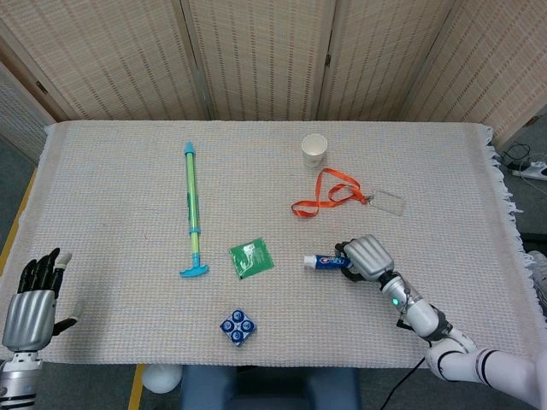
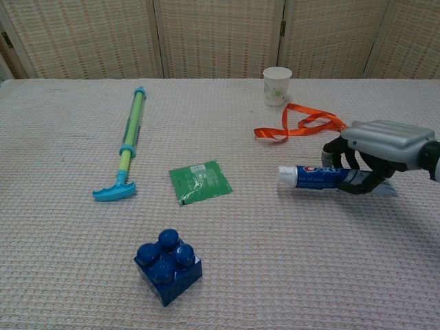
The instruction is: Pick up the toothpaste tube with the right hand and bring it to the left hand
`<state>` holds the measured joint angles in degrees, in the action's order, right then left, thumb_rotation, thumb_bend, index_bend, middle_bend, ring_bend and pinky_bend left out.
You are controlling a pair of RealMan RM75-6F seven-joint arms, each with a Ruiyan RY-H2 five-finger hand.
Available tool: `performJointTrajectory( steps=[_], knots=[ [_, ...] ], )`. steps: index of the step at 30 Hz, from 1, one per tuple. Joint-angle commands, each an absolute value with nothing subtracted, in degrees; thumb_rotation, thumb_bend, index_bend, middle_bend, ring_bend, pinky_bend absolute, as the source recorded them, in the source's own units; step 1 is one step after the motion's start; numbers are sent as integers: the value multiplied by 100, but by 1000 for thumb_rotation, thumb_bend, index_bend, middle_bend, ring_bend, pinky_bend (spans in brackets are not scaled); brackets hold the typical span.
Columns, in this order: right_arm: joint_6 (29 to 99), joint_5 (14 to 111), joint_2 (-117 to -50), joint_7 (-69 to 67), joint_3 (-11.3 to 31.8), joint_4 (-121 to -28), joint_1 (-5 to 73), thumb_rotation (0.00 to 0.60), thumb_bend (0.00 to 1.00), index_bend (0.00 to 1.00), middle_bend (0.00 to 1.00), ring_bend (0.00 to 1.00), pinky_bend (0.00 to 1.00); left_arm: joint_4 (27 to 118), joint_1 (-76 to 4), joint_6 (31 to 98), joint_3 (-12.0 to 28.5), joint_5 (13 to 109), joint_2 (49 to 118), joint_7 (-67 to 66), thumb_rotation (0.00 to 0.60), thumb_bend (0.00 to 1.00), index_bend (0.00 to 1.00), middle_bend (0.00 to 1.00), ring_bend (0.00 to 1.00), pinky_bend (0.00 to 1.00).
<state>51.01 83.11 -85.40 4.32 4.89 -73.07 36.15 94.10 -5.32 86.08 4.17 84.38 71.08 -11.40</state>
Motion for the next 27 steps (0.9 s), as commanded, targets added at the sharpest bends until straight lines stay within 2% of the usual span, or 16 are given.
performJointTrajectory(
  steps=[1, 8, 14, 20, 27],
  knots=[
    [5117, 8279, -8274, 317, 687, -7723, 3766, 600, 701, 721, 652, 655, 632, 9486, -791, 8434, 509, 8682, 7142, -881, 600, 388, 0, 0, 0, 0],
    [4664, 7899, -7667, 393, 1165, -8804, 4244, 600, 729, 731, 660, 665, 639, 9627, -1431, 8082, 749, 9108, 7467, -198, 600, 388, 0, 0, 0, 0],
    [4272, 7257, -7400, 901, 1555, -9512, 4735, 600, 735, 733, 660, 668, 642, 9732, -1983, 7735, 889, 9315, 7971, 79, 600, 387, 0, 0, 0, 0],
    [4045, 6462, -7399, 1502, 1684, -9857, 5194, 600, 747, 734, 662, 673, 646, 9765, -2391, 7378, 1049, 9095, 8504, -108, 600, 386, 0, 0, 0, 0],
    [4077, 5777, -7579, 1990, 1590, -9942, 5602, 600, 761, 742, 668, 678, 653, 9702, -2625, 7240, 1168, 8715, 9002, -452, 600, 387, 0, 0, 0, 0]
  ],
)
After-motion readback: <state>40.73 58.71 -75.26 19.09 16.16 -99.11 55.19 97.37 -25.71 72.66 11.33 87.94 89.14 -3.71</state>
